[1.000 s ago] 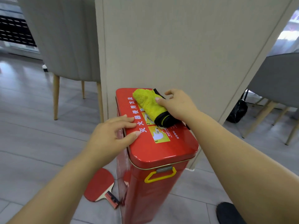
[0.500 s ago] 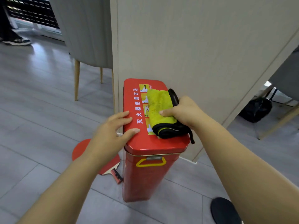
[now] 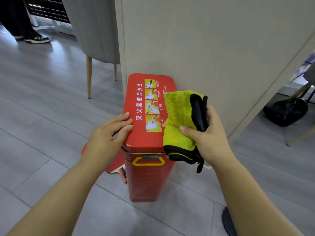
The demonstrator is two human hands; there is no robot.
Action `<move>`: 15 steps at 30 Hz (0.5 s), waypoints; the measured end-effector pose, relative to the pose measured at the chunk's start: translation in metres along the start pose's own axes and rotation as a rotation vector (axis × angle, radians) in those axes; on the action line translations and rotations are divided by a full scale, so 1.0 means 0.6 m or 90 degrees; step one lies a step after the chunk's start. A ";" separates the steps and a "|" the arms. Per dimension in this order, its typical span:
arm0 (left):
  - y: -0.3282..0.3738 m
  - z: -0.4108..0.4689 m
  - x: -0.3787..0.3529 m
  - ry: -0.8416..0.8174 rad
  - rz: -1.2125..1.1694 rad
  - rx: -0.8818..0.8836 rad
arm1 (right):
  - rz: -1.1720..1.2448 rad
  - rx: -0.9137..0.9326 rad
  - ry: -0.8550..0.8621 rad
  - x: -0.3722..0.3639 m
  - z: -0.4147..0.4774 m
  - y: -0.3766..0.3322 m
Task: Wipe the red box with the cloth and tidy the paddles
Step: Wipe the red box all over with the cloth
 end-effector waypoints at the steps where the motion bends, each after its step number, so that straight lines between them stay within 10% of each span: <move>1: -0.002 -0.001 -0.001 -0.002 -0.017 0.002 | 0.010 0.020 0.019 0.004 -0.010 -0.004; 15: -0.015 -0.070 -0.027 0.063 -0.268 -0.105 | -0.133 0.236 0.488 0.048 -0.209 0.060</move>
Point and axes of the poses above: each hand's wrist, its own z-axis towards the middle knuckle, its own x-axis out of the back of the hand, y = z × x, the point moved 10 cm from there along z, towards the middle knuckle, and after that the axes turned 13 degrees about -x, right-handed, at the moved point
